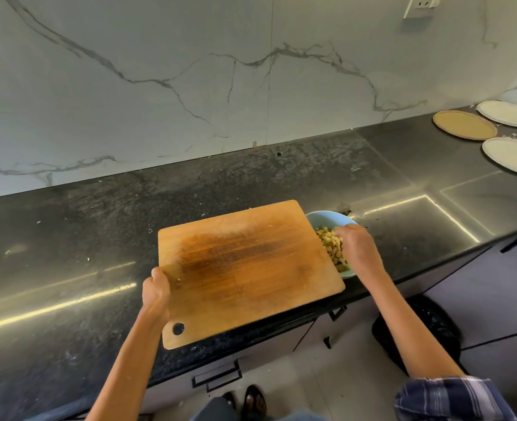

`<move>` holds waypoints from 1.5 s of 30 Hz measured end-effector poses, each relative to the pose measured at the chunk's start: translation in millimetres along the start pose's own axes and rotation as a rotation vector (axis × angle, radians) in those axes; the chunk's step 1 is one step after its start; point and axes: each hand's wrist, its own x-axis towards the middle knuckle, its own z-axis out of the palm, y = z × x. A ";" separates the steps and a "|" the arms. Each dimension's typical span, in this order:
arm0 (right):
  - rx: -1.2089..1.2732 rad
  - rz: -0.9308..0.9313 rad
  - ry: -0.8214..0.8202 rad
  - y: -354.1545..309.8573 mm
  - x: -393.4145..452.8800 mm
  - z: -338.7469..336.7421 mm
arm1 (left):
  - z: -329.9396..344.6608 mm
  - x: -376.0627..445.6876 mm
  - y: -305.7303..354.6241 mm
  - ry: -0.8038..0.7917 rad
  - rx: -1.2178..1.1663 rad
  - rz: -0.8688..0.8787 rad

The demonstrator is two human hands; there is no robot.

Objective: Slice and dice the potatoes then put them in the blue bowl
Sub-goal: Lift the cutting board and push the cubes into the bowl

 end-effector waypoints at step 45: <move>0.169 0.218 -0.392 -183.2 4.9 99.7 | -113.4 79.5 -19.1 0.359 0.227 0.260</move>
